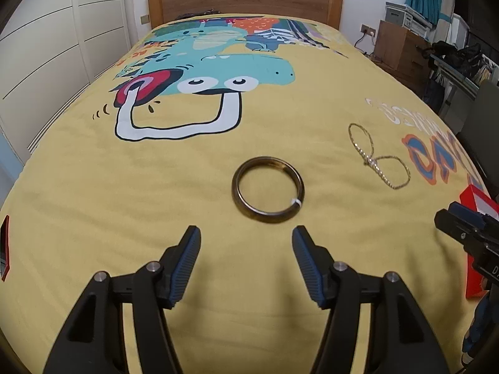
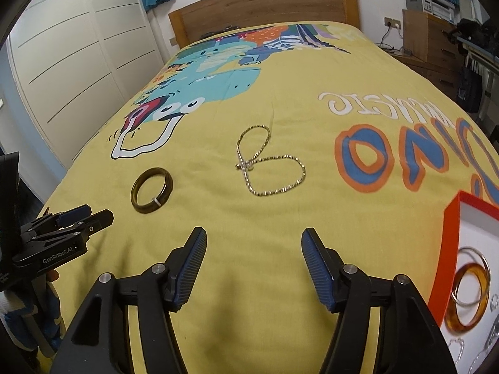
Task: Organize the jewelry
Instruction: 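Grasp the dark tortoiseshell bangle with the left tool while the right grasps the rhinestone necklace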
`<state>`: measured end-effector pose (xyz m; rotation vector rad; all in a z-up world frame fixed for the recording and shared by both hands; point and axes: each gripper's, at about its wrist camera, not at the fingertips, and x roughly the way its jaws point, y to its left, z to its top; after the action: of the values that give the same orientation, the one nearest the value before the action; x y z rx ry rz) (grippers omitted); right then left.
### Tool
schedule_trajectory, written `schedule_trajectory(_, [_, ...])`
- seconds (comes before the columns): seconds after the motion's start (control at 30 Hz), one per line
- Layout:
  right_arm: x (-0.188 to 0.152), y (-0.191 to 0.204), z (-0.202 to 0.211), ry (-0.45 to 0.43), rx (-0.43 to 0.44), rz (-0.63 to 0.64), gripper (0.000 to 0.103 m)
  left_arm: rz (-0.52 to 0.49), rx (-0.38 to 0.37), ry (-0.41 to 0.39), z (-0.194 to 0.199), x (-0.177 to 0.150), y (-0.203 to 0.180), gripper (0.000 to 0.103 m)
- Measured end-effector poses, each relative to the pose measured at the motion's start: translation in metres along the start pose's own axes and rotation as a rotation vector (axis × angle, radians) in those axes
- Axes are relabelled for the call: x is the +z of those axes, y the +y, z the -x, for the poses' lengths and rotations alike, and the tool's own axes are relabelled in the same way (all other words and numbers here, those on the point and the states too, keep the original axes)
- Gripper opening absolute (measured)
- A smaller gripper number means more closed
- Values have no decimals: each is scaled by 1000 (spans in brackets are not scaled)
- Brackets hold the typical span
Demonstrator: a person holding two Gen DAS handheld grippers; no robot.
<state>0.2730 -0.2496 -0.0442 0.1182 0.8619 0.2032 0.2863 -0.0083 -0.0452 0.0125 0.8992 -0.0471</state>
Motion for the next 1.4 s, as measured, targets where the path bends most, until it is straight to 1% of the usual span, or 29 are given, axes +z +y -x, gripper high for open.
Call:
schedule_trajectory(0.13, [10,3,-6,-9,3,13,67,12,-4,1,-7,5,5,59])
schedule_trajectory(0.33, [26,9,-21,-2,11,38,67,13,-5,7,-23,19,12,59])
schedule_trajectory(0.57, [54,13,-56,39,19,85,67,6,-19,72,-59,39,14,59])
schedule_trajectory(0.73, [79,7,-82,58,20,88,70,2,-14,101,-81,44,15,59])
schedule_trajectory(0.83, [89,3,-98,77,15,90,72,2,-24,114,-90,43,17,59])
schedule_trajectory(0.93, [94,0,-112,106,38,83,74,11,-39,119,-95,41,20,59])
schedule_trajectory(1.0, [94,0,-118,118,35,94,74,21,-53,124,-99,41,22,59])
schedule_trajectory(1.1, [92,3,-126,147,39,111,74,16,-61,127,-103,42,24,59])
schedule_trajectory(1.2, [86,7,-130,175,65,122,74,6,-65,135,-106,41,24,60])
schedule_trajectory(1.27, [78,10,-132,196,74,135,69,-14,-52,137,-107,41,21,60])
schedule_trajectory(1.3, [74,12,-133,204,79,141,62,-22,-47,138,-107,41,19,60])
schedule_trajectory(1.37, [67,12,-133,204,66,146,56,-26,-45,140,-108,41,19,60])
schedule_trajectory(1.4, [66,11,-132,200,67,137,47,-26,-46,139,-108,41,19,60])
